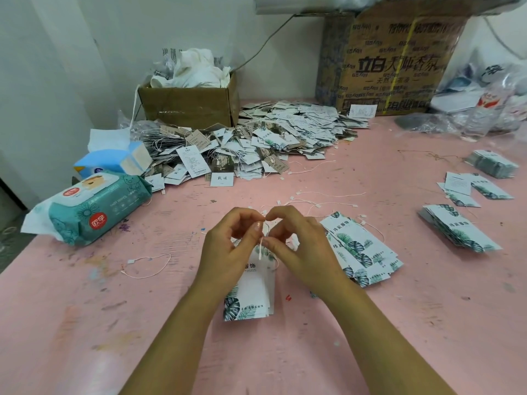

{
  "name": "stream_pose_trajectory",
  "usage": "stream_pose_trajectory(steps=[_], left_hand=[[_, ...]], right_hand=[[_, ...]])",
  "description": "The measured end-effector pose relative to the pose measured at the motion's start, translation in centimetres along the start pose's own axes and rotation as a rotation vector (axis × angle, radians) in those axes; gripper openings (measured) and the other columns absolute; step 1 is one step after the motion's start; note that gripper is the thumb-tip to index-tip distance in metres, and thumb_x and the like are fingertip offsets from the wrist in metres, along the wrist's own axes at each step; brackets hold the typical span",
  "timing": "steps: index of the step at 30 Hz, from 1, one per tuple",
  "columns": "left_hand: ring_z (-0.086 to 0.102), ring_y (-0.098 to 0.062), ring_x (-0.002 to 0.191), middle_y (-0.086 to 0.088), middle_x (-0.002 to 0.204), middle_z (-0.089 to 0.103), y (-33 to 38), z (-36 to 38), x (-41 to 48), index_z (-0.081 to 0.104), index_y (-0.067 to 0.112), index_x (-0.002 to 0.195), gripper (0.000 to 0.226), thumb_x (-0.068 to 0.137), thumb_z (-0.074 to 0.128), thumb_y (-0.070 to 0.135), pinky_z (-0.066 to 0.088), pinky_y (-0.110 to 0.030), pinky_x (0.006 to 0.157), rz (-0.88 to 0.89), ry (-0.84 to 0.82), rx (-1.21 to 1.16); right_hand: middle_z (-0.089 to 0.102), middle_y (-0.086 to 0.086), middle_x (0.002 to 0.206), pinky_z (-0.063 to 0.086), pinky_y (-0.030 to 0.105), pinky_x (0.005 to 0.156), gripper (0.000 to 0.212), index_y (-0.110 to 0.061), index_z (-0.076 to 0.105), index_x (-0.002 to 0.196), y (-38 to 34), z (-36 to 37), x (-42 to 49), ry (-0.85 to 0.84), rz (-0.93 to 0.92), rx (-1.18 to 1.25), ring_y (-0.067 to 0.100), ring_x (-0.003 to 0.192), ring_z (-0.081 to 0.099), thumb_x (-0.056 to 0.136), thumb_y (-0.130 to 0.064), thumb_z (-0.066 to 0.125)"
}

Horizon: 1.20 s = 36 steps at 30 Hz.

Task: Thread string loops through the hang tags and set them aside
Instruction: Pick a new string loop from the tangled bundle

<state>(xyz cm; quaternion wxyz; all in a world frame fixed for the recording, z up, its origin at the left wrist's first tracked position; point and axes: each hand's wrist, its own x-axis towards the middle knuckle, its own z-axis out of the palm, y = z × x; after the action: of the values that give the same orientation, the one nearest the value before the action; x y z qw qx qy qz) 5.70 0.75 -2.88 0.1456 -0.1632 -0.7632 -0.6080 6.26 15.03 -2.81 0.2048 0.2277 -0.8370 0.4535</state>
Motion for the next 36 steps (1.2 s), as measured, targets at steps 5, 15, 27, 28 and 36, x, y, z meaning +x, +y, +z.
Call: stream_pose_trajectory(steps=[5,15,27,28,36], left_hand=[[0.06,-0.011,0.076,0.005,0.084,0.065,0.1,0.0,0.0,0.06,0.031,0.09,0.028,0.088,0.059,0.002,0.05,-0.031,0.072,-0.017,-0.024,0.011],[0.035,-0.007,0.109,0.024,0.105,0.05,0.3,0.1,0.0,0.058,0.043,0.082,0.02,0.084,0.066,0.024,0.025,-0.034,0.096,-0.003,-0.014,0.319],[0.031,-0.007,0.106,0.025,0.097,0.056,-1.4,-0.5,0.4,0.057,0.037,0.081,0.008,0.089,0.055,0.036,0.01,-0.023,0.074,-0.034,0.003,0.541],[0.031,-0.006,0.106,0.026,0.097,0.055,-1.5,-0.5,0.4,0.056,0.038,0.082,0.007,0.089,0.055,0.037,0.009,-0.023,0.074,-0.021,-0.001,0.571],[0.047,-0.007,0.095,0.031,0.082,0.052,-1.2,-0.9,0.4,0.059,0.037,0.089,0.016,0.085,0.065,0.023,0.012,-0.022,0.074,-0.04,0.108,0.505]], right_hand=[[0.064,-0.008,0.07,0.044,0.031,0.07,0.006,-0.013,0.066,0.087,0.3,0.0,0.2,0.056,-0.049,-0.006,0.008,0.064,0.054,0.084,-0.013,0.061],[0.068,-0.004,0.076,0.05,0.025,0.076,0.013,-0.016,0.059,0.083,-0.3,-0.6,0.3,0.144,0.123,0.5,0.015,0.076,0.065,0.086,-0.003,0.059],[0.068,-0.003,0.063,0.048,0.016,0.061,0.02,-0.014,0.053,0.081,0.9,-2.3,0.9,0.553,0.355,0.71,0.007,0.061,0.061,0.093,0.001,0.047],[0.068,-0.003,0.063,0.048,0.016,0.061,0.02,-0.014,0.052,0.081,0.8,-2.3,0.9,0.563,0.361,0.719,0.007,0.061,0.061,0.093,0.0,0.046],[0.068,-0.004,0.071,0.045,0.017,0.058,0.019,-0.016,0.055,0.082,1.0,-2.6,0.9,0.439,0.52,0.55,0.007,0.062,0.057,0.089,0.001,0.052]])
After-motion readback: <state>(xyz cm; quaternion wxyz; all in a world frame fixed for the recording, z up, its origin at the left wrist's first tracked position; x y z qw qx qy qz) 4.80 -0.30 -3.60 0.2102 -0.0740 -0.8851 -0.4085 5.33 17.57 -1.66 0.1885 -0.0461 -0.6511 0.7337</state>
